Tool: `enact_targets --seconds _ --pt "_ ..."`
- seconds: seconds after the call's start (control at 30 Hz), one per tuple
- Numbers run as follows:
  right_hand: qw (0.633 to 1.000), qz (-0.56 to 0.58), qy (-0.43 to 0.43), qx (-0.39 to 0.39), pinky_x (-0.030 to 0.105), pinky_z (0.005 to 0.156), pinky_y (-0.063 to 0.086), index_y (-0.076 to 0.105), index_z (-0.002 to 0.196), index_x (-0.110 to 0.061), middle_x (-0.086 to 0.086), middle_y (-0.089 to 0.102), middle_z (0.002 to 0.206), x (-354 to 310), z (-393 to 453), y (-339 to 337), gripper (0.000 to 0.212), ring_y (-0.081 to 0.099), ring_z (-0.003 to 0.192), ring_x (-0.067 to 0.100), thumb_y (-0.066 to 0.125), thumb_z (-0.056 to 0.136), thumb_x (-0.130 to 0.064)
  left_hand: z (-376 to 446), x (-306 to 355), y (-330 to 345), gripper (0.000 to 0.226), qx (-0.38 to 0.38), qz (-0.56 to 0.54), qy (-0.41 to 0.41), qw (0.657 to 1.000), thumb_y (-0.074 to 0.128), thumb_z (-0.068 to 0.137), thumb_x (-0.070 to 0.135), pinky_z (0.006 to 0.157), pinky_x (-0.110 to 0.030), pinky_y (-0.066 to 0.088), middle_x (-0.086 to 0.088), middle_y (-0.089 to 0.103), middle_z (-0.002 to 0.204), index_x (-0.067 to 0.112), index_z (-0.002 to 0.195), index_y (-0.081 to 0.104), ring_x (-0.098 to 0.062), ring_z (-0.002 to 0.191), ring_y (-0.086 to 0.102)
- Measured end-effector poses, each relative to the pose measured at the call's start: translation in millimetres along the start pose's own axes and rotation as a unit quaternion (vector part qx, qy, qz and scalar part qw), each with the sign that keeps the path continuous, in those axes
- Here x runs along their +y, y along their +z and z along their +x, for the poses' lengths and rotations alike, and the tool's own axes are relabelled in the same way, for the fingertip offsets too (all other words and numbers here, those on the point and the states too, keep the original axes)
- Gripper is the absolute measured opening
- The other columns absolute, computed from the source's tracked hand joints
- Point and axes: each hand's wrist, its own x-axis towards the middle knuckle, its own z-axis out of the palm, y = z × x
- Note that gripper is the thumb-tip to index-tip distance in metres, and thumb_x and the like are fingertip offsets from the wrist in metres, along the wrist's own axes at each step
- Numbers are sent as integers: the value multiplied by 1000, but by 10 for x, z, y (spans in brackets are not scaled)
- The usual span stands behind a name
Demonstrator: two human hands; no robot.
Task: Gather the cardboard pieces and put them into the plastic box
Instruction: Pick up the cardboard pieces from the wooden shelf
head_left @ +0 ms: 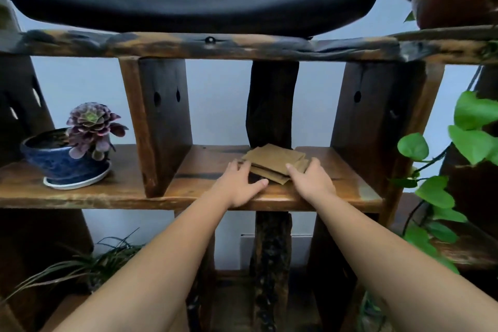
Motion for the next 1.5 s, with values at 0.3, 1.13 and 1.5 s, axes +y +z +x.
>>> enact_targets --seconds 0.3,1.13,1.5 --pt "990 -89 110 16 46 91 31 41 128 -23 6 62 125 -145 406 220 87 52 122 30 38 65 -84 519 -35 -26 87 67 -83 -44 993 34 75 76 108 -53 34 -8 39 150 27 147 31 -29 135 38" --pt "991 95 -85 -37 49 101 46 28 147 -31 -2 43 147 -70 605 303 87 51 125 25 64 74 -62 771 -305 -94 85 80 -437 -5 896 75 81 18 78 -20 47 0 47 122 33 149 26 -10 100 57" --pt "980 176 -85 -19 47 110 38 13 153 -26 1 36 154 -64 617 297 105 40 138 26 76 73 -53 773 -251 -131 69 26 -668 23 743 61 77 -18 85 -35 56 -16 60 123 14 136 48 -28 109 64"
